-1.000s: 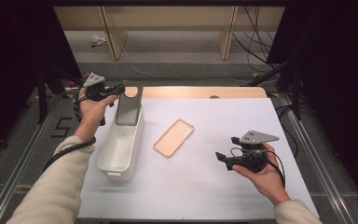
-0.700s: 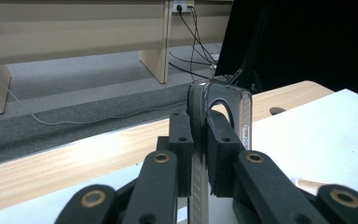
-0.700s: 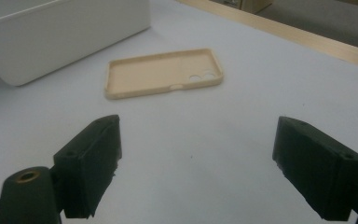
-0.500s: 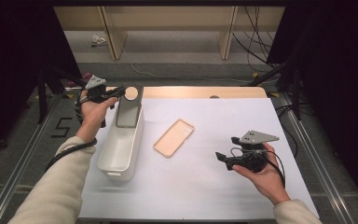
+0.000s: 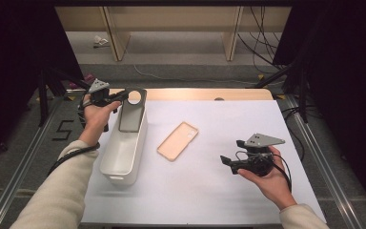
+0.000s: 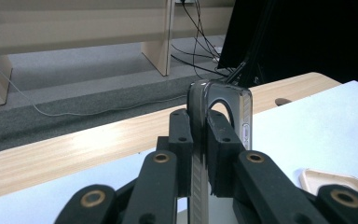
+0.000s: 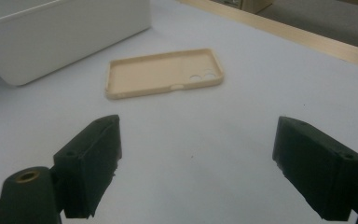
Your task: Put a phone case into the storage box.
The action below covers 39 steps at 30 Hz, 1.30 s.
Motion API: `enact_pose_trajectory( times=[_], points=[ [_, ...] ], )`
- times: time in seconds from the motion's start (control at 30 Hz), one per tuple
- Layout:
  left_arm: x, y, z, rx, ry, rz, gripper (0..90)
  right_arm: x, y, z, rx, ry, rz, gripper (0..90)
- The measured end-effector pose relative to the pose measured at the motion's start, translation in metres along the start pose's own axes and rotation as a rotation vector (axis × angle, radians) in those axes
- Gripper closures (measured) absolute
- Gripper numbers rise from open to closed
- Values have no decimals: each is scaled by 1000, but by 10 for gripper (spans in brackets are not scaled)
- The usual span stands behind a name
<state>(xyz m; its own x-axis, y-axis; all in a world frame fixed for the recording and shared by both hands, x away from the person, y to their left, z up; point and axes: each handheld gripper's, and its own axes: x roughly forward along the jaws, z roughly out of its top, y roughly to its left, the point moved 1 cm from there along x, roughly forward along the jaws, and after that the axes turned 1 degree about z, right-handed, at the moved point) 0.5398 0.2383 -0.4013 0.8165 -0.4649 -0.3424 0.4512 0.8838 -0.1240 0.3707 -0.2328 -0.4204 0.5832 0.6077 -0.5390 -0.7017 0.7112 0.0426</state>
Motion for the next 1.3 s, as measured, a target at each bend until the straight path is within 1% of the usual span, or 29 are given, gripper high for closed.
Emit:
enact_pose_trajectory(
  times=[0.63,0.77,1.03,1.3],
  points=[
    [1,4,-5,-8,24,10,806,0,0,0,1,2,2,164],
    [1,7,-6,-5,39,19,798,1,0,0,2,5,1,164],
    [1,11,-11,-13,55,29,788,1,1,0,2,5,4,164],
    [2,12,-11,-10,63,37,784,1,1,0,2,5,4,164]
  ],
)
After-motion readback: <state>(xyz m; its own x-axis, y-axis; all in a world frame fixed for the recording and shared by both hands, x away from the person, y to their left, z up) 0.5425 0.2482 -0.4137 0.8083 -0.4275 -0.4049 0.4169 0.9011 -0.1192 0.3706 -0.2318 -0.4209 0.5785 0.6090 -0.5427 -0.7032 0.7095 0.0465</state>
